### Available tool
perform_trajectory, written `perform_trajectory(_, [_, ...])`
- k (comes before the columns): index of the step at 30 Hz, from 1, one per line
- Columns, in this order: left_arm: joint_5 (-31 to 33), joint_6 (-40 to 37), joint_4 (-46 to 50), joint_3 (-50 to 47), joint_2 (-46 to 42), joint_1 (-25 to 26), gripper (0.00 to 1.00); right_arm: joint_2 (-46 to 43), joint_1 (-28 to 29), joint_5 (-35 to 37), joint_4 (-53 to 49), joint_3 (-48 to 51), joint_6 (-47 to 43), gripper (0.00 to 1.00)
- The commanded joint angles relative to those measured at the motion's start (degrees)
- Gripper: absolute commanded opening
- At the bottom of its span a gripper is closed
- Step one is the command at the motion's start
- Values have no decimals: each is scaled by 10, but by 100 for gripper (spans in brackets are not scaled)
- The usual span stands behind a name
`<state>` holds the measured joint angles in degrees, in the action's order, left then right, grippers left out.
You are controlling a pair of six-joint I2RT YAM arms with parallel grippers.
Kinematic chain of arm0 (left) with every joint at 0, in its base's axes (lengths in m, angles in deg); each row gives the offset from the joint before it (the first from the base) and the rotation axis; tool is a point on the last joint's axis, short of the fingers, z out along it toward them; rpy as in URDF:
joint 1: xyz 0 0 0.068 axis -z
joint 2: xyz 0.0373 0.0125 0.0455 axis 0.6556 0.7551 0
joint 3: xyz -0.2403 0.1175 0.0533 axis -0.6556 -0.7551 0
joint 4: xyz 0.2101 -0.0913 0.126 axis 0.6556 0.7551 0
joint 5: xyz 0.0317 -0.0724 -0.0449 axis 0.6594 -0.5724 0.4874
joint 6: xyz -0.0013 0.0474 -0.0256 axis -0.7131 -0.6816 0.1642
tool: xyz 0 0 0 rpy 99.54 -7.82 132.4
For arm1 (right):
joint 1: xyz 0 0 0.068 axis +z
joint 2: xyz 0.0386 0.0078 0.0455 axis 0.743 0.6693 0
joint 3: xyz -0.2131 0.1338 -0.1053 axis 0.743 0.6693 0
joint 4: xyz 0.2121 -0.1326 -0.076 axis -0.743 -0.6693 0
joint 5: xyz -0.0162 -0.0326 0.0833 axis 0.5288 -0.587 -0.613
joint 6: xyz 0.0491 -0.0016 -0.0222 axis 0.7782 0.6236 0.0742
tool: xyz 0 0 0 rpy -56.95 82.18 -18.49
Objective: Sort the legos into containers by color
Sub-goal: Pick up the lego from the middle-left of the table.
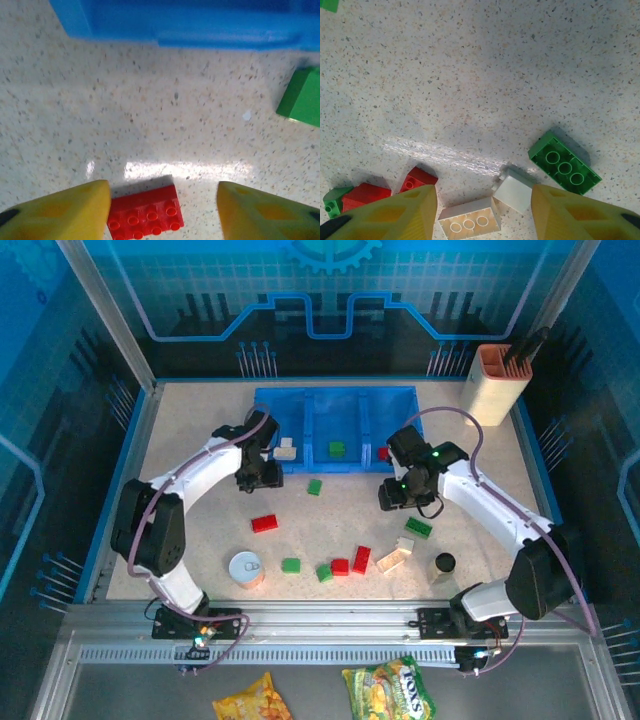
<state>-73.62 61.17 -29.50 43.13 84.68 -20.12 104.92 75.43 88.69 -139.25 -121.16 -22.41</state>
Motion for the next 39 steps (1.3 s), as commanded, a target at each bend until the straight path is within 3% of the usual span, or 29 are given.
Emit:
perform_trajectory(1, [17, 43, -3, -34, -22, 16, 66, 10, 6, 5, -1, -9, -4, 53])
perform_trajectory(9, [17, 108, -46, -112, -47, 40, 88, 19, 7, 2, 0, -16, -12, 54])
perform_trajectory(15, [10, 125, -62, -140, -41, 43, 97, 24, 8, 1, -3, -19, -16, 54])
perform_trajectory(29, [-7, 151, -102, -184, -16, 49, 89, 26, 9, 1, -6, -18, -15, 53])
perform_trajectory(39, [-12, 148, -107, -190, -15, 52, 74, 25, 10, 3, -9, -18, -11, 53])
